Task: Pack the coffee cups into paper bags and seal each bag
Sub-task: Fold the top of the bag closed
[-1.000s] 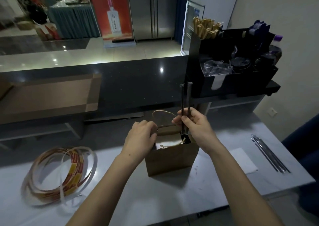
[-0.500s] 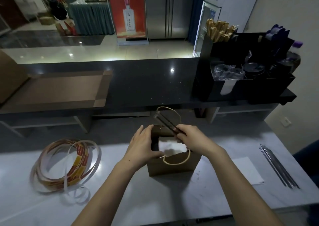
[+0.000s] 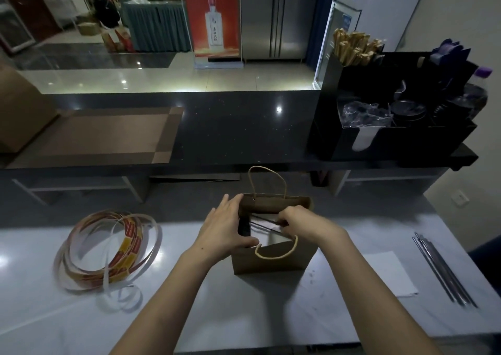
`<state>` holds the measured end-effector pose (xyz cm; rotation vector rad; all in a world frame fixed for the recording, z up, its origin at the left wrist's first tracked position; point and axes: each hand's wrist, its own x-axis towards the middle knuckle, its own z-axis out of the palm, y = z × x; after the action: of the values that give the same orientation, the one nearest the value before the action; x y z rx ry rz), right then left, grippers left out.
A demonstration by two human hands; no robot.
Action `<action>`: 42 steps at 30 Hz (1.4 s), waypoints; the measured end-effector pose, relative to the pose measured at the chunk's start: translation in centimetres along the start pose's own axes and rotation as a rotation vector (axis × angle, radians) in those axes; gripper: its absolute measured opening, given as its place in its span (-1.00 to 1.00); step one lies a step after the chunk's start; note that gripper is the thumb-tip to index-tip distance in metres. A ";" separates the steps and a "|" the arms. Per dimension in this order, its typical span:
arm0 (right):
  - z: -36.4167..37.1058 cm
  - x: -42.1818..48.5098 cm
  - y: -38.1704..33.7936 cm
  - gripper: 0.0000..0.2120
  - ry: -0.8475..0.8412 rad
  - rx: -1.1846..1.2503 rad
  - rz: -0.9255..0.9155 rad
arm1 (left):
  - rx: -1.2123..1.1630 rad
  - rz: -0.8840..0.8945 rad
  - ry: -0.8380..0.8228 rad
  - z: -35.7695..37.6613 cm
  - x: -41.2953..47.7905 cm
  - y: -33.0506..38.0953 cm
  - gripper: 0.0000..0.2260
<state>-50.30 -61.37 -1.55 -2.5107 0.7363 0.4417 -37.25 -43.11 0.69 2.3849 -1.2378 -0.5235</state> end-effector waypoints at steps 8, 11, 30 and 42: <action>0.2 0.0 0.5 -0.67 0.162 0.123 0.036 | 0.020 -0.016 -0.007 -0.2 0.1 0.2 -0.01; 0.3 -0.8 0.8 -0.71 0.264 0.240 -0.018 | 0.025 -0.021 -0.002 -0.1 0.1 0.0 -0.01; 1.1 -1.9 0.3 -0.81 0.469 0.434 -0.174 | -0.025 0.033 0.203 0.8 -1.3 0.2 -0.52; -3.6 -2.8 -6.9 -0.84 0.655 0.494 -0.234 | -0.079 0.084 0.426 -3.2 0.1 -3.6 -0.75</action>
<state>-47.98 -56.99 5.06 -2.2032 0.6566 -0.6058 -33.16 -40.69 1.55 2.2123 -1.0940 -0.0302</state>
